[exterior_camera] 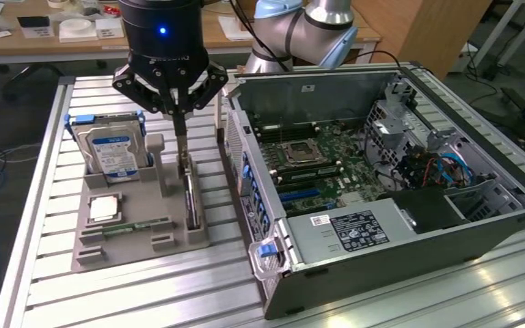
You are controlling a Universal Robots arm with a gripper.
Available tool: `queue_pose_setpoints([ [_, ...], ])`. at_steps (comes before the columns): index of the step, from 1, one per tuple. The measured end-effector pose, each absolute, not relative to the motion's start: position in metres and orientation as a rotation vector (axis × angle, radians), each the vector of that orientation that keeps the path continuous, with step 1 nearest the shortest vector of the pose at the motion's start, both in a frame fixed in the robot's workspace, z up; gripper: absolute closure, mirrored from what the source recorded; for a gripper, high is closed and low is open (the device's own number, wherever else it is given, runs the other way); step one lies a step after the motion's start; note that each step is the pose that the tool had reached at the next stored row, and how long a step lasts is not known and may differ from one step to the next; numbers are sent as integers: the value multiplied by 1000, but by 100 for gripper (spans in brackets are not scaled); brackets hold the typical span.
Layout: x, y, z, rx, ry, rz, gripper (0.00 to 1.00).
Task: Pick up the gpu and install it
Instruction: 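Pick up the gpu and move the gpu toward the slot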
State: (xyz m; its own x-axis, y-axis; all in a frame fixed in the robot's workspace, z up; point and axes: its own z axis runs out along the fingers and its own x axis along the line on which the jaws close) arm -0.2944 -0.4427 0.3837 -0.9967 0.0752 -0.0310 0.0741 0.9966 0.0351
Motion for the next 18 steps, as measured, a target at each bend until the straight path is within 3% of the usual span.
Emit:
queue_pose_setpoints([
  [4,-294,-443,384,116,3107,53,89],
  [12,-294,-443,384,116,3107,53,58],
  [18,-294,-443,380,116,3107,53,58],
])
